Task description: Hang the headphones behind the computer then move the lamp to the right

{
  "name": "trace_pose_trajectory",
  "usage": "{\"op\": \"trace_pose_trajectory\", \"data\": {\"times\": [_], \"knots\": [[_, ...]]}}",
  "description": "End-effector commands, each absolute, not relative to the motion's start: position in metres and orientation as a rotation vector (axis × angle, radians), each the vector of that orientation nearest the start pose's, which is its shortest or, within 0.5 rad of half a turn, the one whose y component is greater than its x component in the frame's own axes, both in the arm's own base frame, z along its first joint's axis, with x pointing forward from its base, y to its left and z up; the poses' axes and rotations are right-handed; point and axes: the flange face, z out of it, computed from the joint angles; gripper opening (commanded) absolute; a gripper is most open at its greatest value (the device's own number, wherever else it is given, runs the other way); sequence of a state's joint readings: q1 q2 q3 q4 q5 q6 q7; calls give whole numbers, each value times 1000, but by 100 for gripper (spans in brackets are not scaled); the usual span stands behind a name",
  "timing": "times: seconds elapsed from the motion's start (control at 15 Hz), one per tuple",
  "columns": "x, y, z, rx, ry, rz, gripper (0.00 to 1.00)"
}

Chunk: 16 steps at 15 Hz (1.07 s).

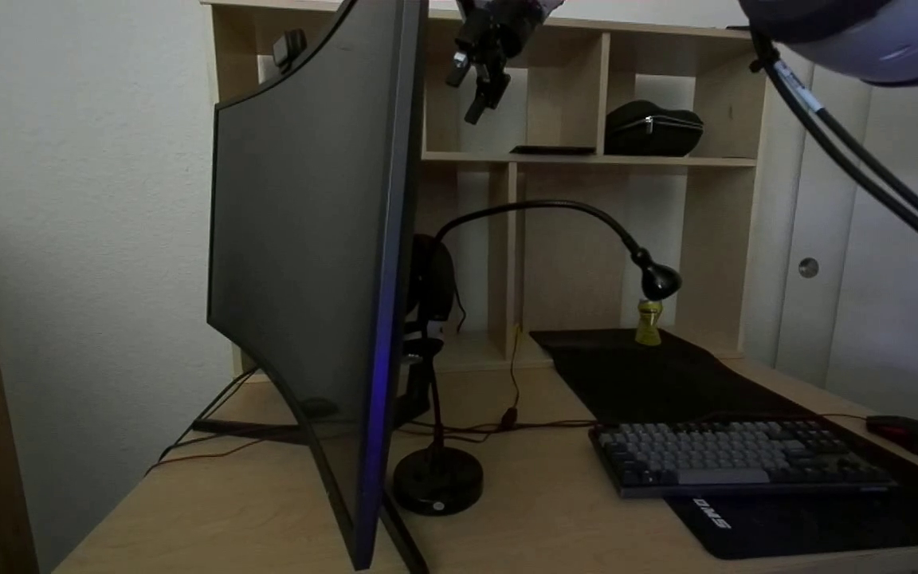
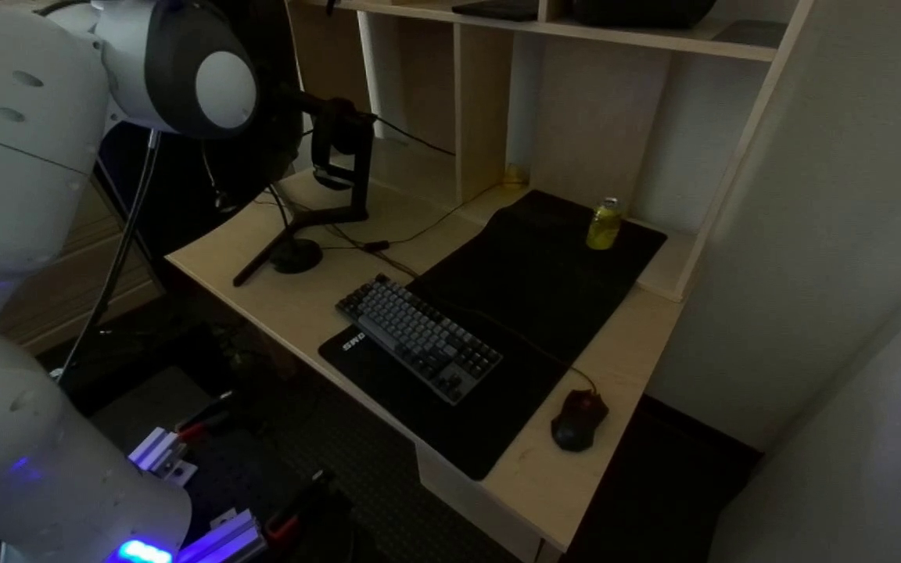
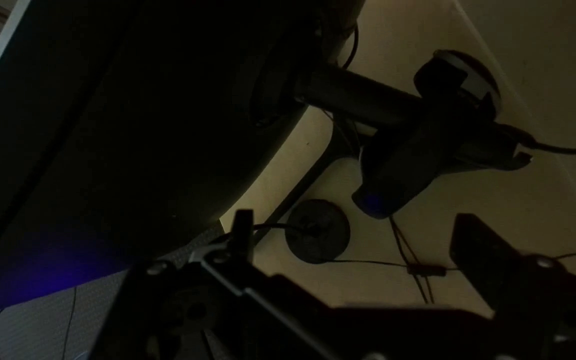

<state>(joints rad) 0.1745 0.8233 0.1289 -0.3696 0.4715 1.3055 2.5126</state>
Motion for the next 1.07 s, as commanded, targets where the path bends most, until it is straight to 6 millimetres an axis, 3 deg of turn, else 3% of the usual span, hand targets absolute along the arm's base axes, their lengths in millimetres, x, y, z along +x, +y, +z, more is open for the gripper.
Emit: {"op": "trace_pose_trajectory", "data": {"times": [0.0, 0.4, 0.67, 1.0], "knots": [[692, 199, 638, -1458, 2238, 723, 100], [710, 187, 646, -1511, 2028, 582, 100], [699, 181, 634, -1594, 2116, 627, 100], [702, 186, 633, -1570, 2115, 639, 100]]}}
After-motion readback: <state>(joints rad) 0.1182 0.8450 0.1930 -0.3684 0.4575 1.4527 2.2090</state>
